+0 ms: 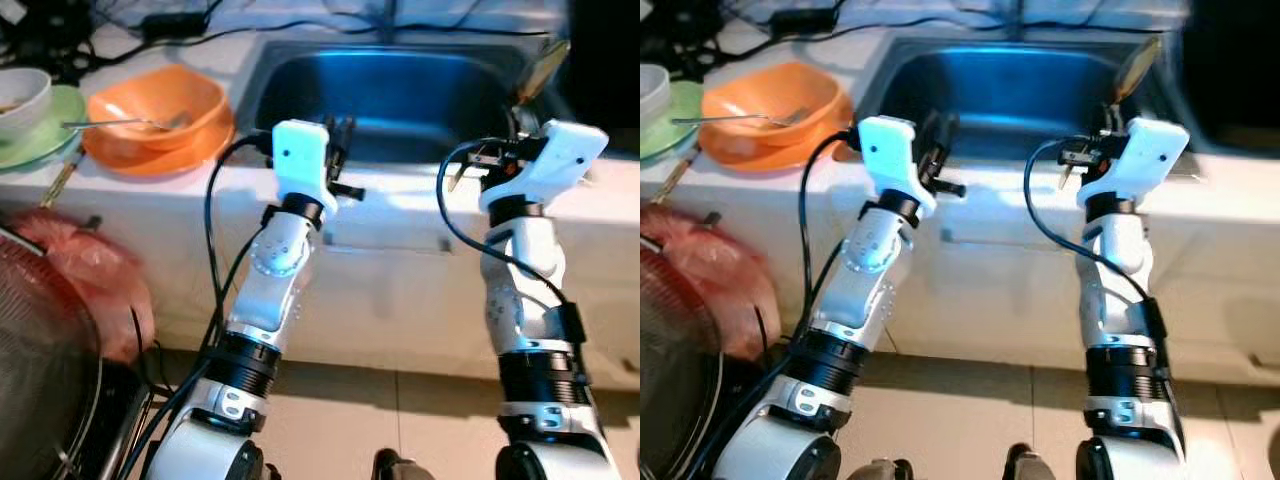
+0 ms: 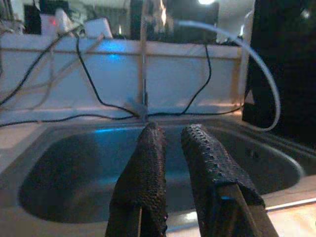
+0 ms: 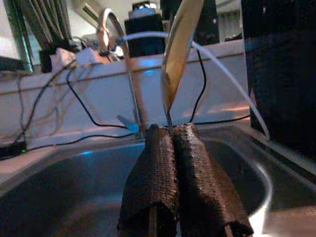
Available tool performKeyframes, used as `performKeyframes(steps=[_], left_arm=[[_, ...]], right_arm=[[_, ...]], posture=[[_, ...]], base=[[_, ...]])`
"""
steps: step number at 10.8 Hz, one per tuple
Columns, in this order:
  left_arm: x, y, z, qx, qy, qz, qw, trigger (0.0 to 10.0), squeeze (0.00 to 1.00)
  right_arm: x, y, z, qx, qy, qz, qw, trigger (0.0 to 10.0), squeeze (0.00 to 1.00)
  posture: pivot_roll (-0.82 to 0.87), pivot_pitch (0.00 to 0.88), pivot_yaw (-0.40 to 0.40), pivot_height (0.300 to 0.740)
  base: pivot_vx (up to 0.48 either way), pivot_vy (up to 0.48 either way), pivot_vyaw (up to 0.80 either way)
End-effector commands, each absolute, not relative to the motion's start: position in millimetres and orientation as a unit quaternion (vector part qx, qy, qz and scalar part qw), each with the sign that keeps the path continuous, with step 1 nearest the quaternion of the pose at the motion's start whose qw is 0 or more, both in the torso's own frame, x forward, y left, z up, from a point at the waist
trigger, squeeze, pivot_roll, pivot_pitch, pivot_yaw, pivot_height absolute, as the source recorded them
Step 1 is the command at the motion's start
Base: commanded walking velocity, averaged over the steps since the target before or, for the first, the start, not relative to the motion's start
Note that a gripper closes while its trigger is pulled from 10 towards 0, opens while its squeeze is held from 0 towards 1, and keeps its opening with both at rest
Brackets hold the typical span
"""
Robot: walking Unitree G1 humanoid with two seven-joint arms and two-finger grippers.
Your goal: Kitchen organization
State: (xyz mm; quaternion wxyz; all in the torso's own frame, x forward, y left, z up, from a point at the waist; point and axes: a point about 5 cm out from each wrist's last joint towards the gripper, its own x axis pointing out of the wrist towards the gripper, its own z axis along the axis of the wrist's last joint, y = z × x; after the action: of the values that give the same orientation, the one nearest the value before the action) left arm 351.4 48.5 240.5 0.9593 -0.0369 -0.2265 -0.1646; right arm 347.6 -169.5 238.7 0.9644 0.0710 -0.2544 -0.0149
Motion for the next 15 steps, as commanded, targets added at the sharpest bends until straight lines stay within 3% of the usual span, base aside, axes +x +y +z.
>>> performKeyframes(steps=[1,6,15], left_arm=[[351,54,250,-0.039,-0.246,-0.158,0.955,10.0,0.0],[352,59,256,-0.041,-0.26,-0.147,0.953,10.0,0.0],[353,60,261,-0.043,-0.267,-0.144,0.952,10.0,0.0]], right_arm=[[346,-166,244,0.078,-0.266,-0.007,0.961,10.0,0.0],[344,-164,252,0.081,-0.284,0.002,0.956,10.0,0.0],[343,-165,260,0.084,-0.297,-0.003,0.951,10.0,0.0]], posture=[[0.04,0.153,0.046,0.74],[0.04,0.14,0.049,0.74],[0.04,0.145,0.047,0.74]], base=[[0.0,0.0,0.0],[0.0,0.0,0.0],[0.47,0.0,0.0]])
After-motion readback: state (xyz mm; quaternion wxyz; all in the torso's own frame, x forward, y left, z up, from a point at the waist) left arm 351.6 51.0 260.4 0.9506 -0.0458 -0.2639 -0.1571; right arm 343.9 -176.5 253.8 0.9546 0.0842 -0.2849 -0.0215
